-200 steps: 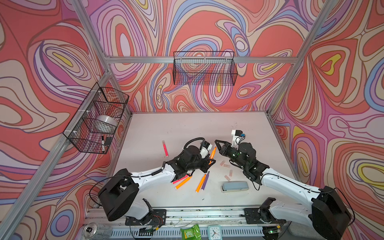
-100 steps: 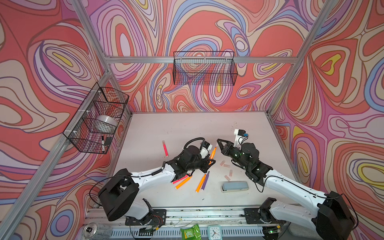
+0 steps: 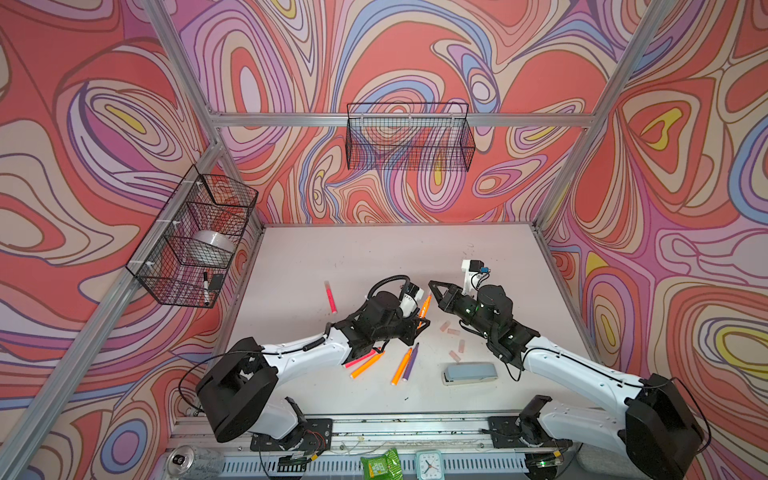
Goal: Insert the pens into the pen caps
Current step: 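Lower the cap onto the orange highlighter tip while the left gripper holds it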
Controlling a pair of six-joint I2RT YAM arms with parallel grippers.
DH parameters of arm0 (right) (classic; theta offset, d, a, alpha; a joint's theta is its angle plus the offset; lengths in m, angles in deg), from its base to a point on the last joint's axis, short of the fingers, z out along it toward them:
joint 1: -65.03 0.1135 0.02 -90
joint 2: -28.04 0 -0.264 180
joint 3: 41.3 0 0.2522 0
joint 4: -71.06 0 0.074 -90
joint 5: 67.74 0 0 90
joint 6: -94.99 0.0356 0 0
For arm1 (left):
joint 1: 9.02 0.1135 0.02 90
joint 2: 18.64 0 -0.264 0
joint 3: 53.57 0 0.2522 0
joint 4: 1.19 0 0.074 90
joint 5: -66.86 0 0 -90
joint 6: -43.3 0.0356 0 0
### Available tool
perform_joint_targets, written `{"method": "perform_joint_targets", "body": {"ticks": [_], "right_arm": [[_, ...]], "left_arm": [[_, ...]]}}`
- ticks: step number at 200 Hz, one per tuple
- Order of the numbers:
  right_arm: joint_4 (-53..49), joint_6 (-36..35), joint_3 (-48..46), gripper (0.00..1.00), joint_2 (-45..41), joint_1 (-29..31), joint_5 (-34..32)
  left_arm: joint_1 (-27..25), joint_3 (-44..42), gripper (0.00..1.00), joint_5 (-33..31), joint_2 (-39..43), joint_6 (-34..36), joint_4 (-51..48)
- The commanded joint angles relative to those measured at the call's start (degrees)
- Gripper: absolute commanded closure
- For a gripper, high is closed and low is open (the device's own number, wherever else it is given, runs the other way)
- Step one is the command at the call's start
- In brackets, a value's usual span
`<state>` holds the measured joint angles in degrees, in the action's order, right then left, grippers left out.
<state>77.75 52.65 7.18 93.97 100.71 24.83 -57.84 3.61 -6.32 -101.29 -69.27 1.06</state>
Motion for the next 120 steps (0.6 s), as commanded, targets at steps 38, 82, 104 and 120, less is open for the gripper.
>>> {"method": "perform_joint_targets", "body": {"ticks": [38,82,104,120], "right_arm": [[6.20,-1.95,-0.57,1.00,2.37,-0.09,8.01],[9.43,-2.16,-1.60,1.00,3.73,1.13,9.43],[8.43,-2.95,-1.24,1.00,3.50,2.36,8.40],[7.55,-3.73,-0.93,1.00,3.39,3.86,7.03]], "left_arm": [[0.46,-2.37,1.00,-2.49,3.00,-0.94,3.84],[2.36,-4.13,1.00,-0.82,4.17,-2.63,6.26],[3.81,-4.94,1.00,-0.09,4.41,-3.94,7.35],[4.43,-5.27,1.00,-0.06,4.81,-3.77,7.42]]}}
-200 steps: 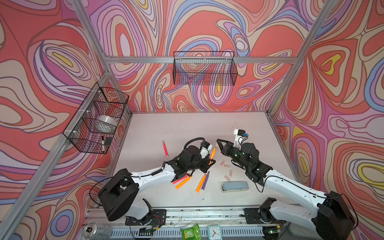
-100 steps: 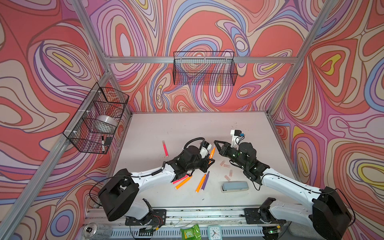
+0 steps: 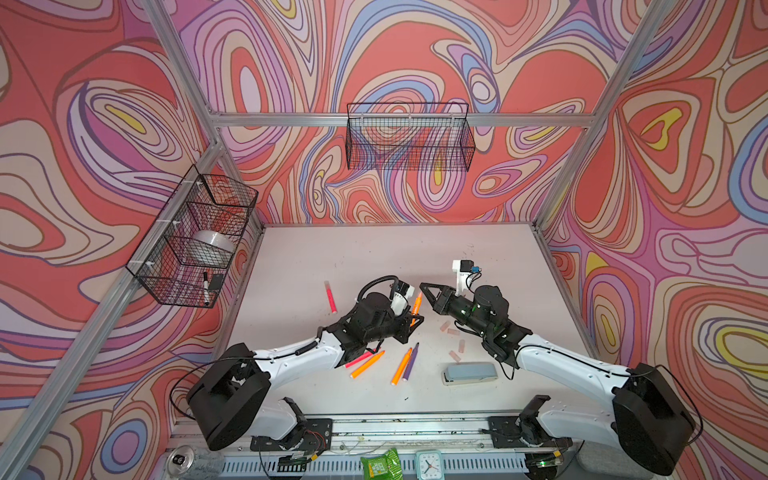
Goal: Insert the pens into the pen caps
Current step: 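Lower the cap onto the orange highlighter tip while the left gripper holds it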
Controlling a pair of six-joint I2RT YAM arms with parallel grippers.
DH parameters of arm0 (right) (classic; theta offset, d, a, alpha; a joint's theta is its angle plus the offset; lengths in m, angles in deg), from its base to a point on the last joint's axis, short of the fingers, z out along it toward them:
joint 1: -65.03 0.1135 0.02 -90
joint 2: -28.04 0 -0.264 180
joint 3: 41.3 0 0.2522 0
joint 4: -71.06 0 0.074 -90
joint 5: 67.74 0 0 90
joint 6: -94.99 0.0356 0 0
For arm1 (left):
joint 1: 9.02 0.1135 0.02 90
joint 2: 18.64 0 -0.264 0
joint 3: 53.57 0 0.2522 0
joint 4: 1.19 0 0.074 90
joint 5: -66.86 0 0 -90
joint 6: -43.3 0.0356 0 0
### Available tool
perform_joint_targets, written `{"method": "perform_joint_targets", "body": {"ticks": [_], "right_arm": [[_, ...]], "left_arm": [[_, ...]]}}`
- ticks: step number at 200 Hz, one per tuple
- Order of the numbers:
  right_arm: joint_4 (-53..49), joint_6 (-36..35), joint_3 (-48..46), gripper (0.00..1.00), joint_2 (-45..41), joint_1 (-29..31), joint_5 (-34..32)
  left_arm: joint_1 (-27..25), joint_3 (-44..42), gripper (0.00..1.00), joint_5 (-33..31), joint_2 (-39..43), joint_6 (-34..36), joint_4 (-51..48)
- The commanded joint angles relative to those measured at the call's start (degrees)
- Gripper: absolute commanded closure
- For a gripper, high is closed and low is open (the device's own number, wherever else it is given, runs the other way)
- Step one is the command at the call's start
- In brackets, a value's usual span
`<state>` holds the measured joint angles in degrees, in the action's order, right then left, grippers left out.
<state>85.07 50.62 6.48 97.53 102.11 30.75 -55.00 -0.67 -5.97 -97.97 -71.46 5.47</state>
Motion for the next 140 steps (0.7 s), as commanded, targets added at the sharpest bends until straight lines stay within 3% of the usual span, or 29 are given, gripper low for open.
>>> {"method": "perform_joint_targets", "body": {"ticks": [1,44,73,110,140], "right_arm": [[0.21,-1.69,-0.20,1.00,-0.16,2.55,1.01],[0.83,-2.36,-0.07,1.00,0.60,5.19,-0.08],[0.80,-2.30,-0.62,0.80,-0.70,5.20,-0.84],[-1.39,-2.97,-0.06,0.41,-2.98,5.19,-1.65],[-3.55,-3.96,0.12,0.33,-6.31,5.11,-3.06]], "left_arm": [[1.59,-0.99,1.00,-0.44,1.52,-1.51,2.98],[1.77,-2.92,1.00,0.37,4.06,-0.52,5.34],[1.77,-3.18,1.00,-1.75,5.27,1.22,4.08],[1.68,-2.81,1.00,-4.43,6.33,5.25,1.71],[0.88,-3.10,1.00,-7.54,8.32,8.91,0.35]]}}
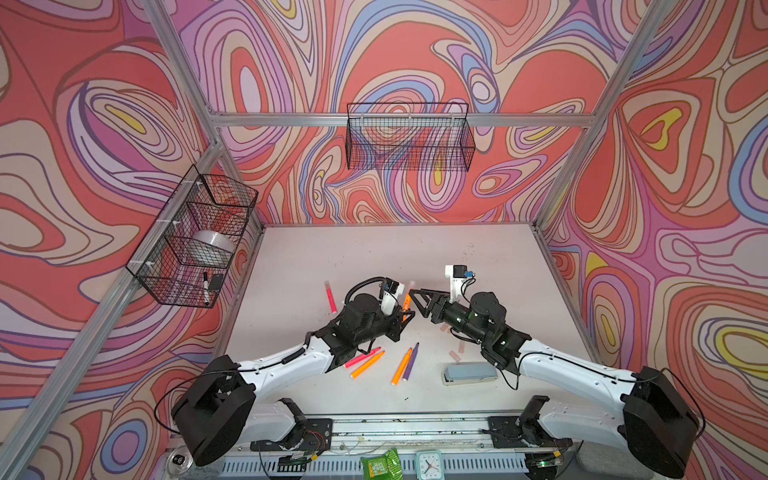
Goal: Insert the pens into the pen caps
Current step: 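Lower the cap onto the orange highlighter tip while the left gripper holds it, then press the cap down onto the highlighter with the right gripper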
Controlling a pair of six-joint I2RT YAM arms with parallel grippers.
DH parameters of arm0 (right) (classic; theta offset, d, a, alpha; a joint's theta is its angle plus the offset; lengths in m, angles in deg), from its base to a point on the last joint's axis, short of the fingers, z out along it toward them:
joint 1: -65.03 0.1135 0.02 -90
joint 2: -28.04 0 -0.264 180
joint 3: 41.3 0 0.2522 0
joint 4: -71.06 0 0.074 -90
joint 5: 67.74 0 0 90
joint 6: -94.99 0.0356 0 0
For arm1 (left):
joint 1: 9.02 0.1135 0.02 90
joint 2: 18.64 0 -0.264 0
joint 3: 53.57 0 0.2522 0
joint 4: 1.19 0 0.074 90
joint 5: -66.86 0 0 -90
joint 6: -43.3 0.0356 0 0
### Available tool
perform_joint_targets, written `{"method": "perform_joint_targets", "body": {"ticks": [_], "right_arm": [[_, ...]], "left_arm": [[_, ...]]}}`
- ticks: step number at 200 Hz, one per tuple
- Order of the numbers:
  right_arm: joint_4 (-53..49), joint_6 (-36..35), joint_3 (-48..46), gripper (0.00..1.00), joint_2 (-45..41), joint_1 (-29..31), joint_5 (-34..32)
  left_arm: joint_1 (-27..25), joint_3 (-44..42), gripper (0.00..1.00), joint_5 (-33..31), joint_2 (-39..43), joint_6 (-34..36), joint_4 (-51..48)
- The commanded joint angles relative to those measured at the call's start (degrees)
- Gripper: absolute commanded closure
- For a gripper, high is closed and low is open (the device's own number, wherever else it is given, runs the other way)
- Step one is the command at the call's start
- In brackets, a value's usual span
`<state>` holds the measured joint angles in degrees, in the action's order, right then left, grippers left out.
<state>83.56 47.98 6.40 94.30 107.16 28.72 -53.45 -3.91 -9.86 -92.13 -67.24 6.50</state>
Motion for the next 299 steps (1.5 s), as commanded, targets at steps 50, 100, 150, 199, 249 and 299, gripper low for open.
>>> {"method": "perform_joint_targets", "body": {"ticks": [50,100,150,199,249,299], "right_arm": [[-5.07,-2.07,1.02,0.39,-7.00,-0.12,-1.92],[-7.60,-2.72,2.17,0.43,-8.60,-0.37,-2.32],[-10.12,-3.19,3.73,0.53,-8.10,-0.47,-2.90],[-12.67,-3.08,5.70,0.68,-6.41,-0.99,-2.85],[-13.58,-3.19,7.25,0.74,-4.22,-1.06,-1.27],[-14.13,-3.56,8.04,0.81,-2.38,-1.00,-0.56]], "left_arm": [[-7.31,0.85,1.00,-14.23,4.50,14.46,-3.49],[-10.84,1.39,1.00,-19.69,3.82,17.89,-3.79],[-12.11,2.24,1.00,-20.70,2.79,19.38,-4.40],[-13.67,3.03,1.00,-22.41,1.44,20.50,-4.58],[-13.73,3.20,1.00,-22.05,1.34,20.43,-4.67],[-13.67,3.61,1.00,-22.78,0.89,19.24,-4.94]]}}
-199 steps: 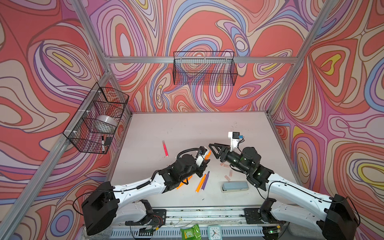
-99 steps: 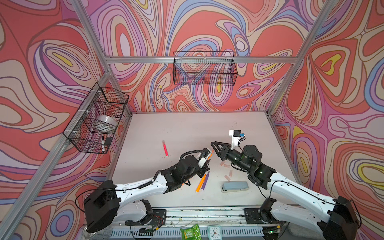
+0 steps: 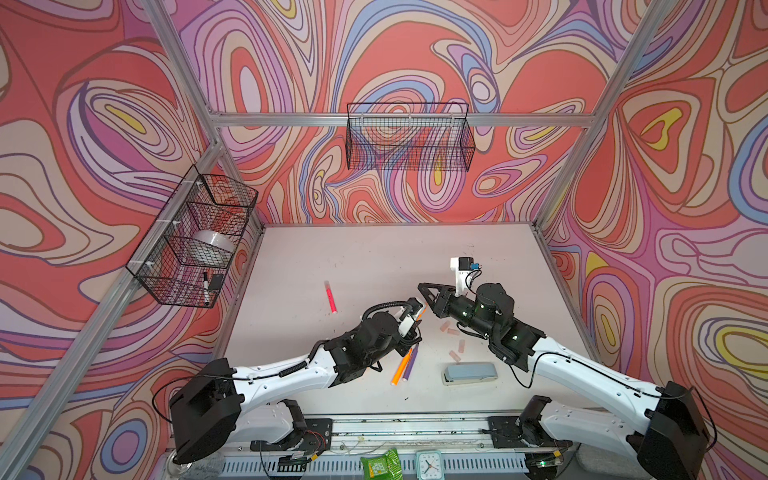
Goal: Insert the pens into the pen caps
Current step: 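Press the cap down onto the highlighter with the right gripper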
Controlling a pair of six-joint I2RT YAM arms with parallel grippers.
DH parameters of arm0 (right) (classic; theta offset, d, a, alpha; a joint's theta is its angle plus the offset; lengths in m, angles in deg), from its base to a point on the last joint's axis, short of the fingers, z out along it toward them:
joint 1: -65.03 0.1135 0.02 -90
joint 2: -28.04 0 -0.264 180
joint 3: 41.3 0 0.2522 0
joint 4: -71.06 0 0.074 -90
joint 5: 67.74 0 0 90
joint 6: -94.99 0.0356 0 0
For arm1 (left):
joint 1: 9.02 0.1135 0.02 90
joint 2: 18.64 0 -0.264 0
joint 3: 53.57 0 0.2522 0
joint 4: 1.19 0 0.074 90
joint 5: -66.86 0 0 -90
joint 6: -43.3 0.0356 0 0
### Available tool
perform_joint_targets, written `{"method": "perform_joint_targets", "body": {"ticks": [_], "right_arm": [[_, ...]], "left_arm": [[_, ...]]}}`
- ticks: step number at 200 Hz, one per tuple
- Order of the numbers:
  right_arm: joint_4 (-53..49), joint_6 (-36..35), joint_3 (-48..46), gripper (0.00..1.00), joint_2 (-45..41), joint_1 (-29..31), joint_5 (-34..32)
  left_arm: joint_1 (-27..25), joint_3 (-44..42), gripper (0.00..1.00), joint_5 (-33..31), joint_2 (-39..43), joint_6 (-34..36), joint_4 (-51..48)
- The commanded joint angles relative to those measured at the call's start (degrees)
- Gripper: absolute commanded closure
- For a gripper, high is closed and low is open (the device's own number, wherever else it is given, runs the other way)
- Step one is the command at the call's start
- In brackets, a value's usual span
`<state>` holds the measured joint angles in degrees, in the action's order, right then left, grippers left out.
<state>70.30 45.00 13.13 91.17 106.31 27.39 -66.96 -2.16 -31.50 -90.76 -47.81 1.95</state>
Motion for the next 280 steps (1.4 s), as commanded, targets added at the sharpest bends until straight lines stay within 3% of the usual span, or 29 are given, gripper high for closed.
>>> {"method": "perform_joint_targets", "body": {"ticks": [1,45,85,121,157,209,248,280], "right_arm": [[-0.86,-0.57,1.29,0.81,0.75,-0.19,0.77],[-0.83,0.31,1.78,0.87,3.62,-0.19,1.40],[0.66,1.31,1.27,1.00,6.61,1.96,0.29],[3.02,3.23,-0.47,1.00,8.11,8.24,-5.69],[6.45,7.63,-1.94,1.00,11.11,14.05,-8.33],[5.75,8.33,0.74,1.00,16.22,20.99,-10.17],[5.25,9.04,1.83,1.00,19.58,23.99,-11.28],[3.50,8.77,2.31,1.00,19.64,24.55,-13.07]], "left_arm": [[-0.17,1.88,1.00,-1.14,-0.48,-0.29,-0.39],[-0.21,1.82,1.00,-2.07,0.35,-1.23,-0.73],[-0.11,1.54,1.00,-3.96,1.61,-2.37,-1.08],[1.35,0.85,1.00,-6.30,3.64,-4.72,-1.70],[7.29,-1.11,1.00,-1.29,7.01,-10.25,-1.97],[9.72,-2.89,1.00,-0.47,9.65,-12.52,-1.00],[16.58,-6.40,1.00,6.13,13.47,-17.70,1.69],[17.33,-9.93,1.00,5.54,18.84,-18.25,2.79]]}}
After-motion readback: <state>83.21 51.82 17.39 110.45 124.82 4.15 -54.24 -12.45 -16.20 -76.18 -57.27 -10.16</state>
